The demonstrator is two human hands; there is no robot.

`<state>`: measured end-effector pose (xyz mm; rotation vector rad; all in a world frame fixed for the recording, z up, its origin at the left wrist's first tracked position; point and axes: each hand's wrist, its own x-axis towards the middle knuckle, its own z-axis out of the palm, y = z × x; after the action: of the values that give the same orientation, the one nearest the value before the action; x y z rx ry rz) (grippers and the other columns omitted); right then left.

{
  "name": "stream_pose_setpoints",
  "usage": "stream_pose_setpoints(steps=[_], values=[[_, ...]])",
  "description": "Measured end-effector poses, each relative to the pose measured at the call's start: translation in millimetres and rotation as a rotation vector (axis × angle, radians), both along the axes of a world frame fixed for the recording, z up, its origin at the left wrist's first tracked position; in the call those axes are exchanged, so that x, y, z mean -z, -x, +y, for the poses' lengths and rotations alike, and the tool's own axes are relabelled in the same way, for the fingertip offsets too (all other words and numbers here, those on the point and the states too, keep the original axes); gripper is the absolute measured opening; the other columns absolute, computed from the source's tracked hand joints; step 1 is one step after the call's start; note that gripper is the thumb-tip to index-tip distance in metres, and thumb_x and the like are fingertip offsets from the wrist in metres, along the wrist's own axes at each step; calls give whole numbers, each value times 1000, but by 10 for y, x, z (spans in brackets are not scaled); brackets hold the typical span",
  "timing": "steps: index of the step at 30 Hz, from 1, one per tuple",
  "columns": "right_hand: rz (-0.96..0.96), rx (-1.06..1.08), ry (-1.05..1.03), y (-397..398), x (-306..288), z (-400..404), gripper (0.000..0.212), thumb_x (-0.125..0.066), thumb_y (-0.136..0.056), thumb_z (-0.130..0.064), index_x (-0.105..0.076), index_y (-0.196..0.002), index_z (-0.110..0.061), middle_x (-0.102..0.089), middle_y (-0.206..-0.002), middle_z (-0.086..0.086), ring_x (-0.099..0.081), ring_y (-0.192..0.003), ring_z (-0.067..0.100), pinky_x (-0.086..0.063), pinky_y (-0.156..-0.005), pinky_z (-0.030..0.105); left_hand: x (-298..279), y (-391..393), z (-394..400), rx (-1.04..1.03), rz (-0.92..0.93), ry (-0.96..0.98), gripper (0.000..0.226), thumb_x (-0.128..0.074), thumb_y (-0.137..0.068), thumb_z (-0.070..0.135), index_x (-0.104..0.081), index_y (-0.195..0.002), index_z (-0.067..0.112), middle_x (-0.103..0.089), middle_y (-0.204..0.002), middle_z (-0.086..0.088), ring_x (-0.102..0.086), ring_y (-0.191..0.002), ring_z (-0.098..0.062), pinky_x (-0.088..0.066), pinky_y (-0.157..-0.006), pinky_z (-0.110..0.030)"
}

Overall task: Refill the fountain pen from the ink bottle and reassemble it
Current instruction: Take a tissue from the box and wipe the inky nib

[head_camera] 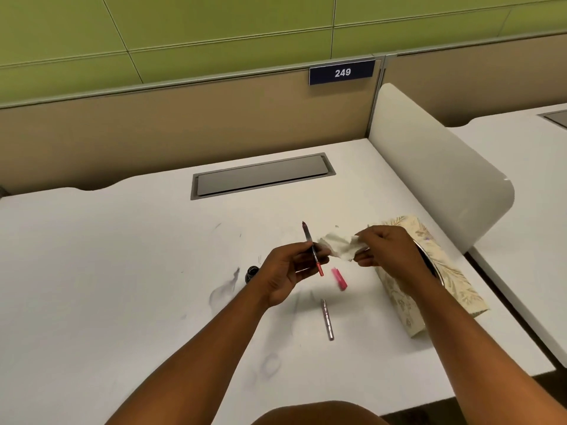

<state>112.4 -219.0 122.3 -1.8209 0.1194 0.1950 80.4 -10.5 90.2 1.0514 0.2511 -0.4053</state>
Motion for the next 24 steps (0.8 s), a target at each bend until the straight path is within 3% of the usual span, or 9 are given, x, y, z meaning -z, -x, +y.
stream_pose_setpoints(steps=[3, 5, 8, 10, 12, 16, 18, 21, 24], values=[[8, -75, -11, 17, 70, 104, 30, -70, -89, -29, -72, -81, 1, -73, -81, 22, -71, -65, 29, -61, -69, 42, 5, 39, 14, -39, 7, 18, 23, -57, -94, 17, -78, -90, 10, -77, -101, -14, -71, -104, -30, -48, -99, -38], [0, -163, 18, 42, 94, 170, 26, -72, -87, -28, -72, -83, -2, -74, -76, 14, -71, -68, 25, -59, -66, 38, 0, 66, 29, -56, 4, 28, 24, -56, -95, 15, -79, -91, 9, -77, -99, -14, -73, -102, -28, -51, -93, -34], [3, -259, 81, 70, 174, 241, 17, -76, -82, -32, -75, -93, -18, -73, -79, 10, -67, -74, 20, -50, -64, 31, -13, 99, 58, -75, 0, 22, 25, -53, -96, 12, -78, -90, 9, -78, -95, -12, -75, -95, -23, -54, -82, -30], [-15, -288, 110, 68, 216, 274, 21, -77, -79, -39, -76, -97, -27, -75, -85, 7, -68, -82, 31, -49, -71, 35, -19, 118, 91, -79, -3, -1, 24, -54, -95, 11, -76, -89, 7, -78, -91, -11, -75, -91, -23, -55, -78, -29], [-16, -379, 104, 72, 212, 294, 13, -72, -84, -35, -78, -92, -27, -77, -84, 4, -64, -80, 38, -48, -73, 40, -11, 138, 133, -59, -7, -42, 22, -54, -95, 12, -75, -94, 5, -78, -91, -12, -75, -90, -23, -56, -76, -28], [40, -553, 123, 68, 177, 313, 14, -66, -89, -26, -76, -82, -19, -75, -79, 15, -51, -67, 23, -41, -65, 42, 35, 178, 211, 15, -7, -126, 28, -57, -94, 14, -71, -110, -4, -75, -105, -19, -73, -102, -30, -56, -78, -27], [42, -527, 141, 29, 212, 317, 15, -66, -90, -22, -76, -80, -18, -73, -78, 18, -55, -69, 23, -41, -67, 41, 49, 193, 228, 32, -13, -145, 30, -58, -94, 16, -71, -113, -3, -73, -112, -22, -70, -109, -33, -55, -80, -27], [0, -374, 174, -54, 289, 322, 15, -66, -89, -16, -75, -78, -17, -74, -74, 8, -59, -72, 19, -42, -70, 33, 38, 203, 260, 0, -10, -148, 21, -58, -94, 15, -73, -100, 2, -73, -109, -24, -72, -105, -31, -56, -79, -27], [-135, -311, 456, -138, 304, 335, 10, -65, -89, -23, -73, -85, -19, -72, -82, -3, -63, -80, 18, -43, -70, 33, 18, 216, 318, 5, -19, -149, 19, -57, -94, 16, -70, -96, 2, -73, -106, -24, -72, -103, -31, -55, -80, -29]])
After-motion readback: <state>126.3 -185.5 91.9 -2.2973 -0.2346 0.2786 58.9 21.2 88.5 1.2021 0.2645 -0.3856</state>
